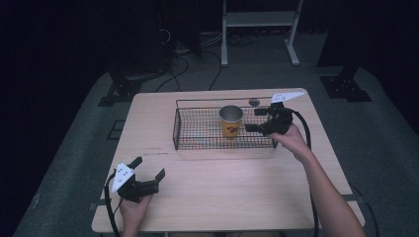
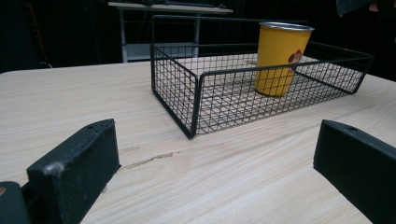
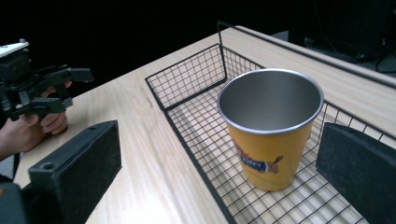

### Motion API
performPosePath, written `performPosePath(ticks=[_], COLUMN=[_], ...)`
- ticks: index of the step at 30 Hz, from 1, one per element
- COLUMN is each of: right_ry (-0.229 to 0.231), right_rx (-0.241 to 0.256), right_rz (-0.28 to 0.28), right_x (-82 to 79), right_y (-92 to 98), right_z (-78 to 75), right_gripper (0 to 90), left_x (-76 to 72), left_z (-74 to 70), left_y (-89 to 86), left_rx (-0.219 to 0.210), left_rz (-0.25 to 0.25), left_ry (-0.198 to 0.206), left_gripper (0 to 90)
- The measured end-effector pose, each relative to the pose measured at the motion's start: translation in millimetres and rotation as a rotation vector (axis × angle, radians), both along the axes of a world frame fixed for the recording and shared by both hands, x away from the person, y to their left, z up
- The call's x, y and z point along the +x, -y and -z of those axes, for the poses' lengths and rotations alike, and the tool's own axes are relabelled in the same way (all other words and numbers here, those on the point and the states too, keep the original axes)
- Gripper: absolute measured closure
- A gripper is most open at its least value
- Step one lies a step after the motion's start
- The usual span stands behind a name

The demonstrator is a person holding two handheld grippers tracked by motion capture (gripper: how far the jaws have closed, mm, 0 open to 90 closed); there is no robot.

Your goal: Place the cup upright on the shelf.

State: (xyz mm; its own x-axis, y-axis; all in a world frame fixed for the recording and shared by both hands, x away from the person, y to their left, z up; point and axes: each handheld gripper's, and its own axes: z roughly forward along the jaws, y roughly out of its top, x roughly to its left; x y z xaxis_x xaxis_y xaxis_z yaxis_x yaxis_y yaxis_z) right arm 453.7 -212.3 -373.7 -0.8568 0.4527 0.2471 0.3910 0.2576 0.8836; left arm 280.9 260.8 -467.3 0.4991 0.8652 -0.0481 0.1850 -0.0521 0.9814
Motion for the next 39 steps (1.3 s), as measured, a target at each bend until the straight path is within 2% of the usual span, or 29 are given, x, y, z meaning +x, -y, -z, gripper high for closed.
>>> performPosePath(ticks=[10,12,19,21,27,39], right_ry=[-0.016,-0.003,-0.024,-0.015,-0.035,-0.024], right_rx=[-0.007,-0.006,-0.020,-0.013,-0.013,-0.005], right_rz=[-0.002,0.005,-0.013,-0.009,-0.026,-0.030], right_x=[-7.8,-10.2,-17.8,-21.4,-26.3,-38.5], right_y=[7.1,7.9,10.8,11.7,14.0,20.1], right_z=[8.7,9.3,17.2,19.2,24.8,29.1], right_gripper=[0.0,0.0,0.0,0.0,0.0,0.0], left_x=[0.0,0.1,0.2,0.2,0.3,0.3], left_z=[0.0,0.0,0.1,0.1,0.1,0.1], left_y=[-0.1,-0.2,0.0,0.2,0.3,0.6], left_rx=[0.000,0.000,0.000,0.002,0.005,0.008], left_rz=[0.000,-0.001,0.001,0.002,0.003,0.004], left_ry=[0.000,0.000,-0.001,-0.001,-0.002,-0.003], left_gripper=[0.0,0.0,0.0,0.0,0.0,0.0])
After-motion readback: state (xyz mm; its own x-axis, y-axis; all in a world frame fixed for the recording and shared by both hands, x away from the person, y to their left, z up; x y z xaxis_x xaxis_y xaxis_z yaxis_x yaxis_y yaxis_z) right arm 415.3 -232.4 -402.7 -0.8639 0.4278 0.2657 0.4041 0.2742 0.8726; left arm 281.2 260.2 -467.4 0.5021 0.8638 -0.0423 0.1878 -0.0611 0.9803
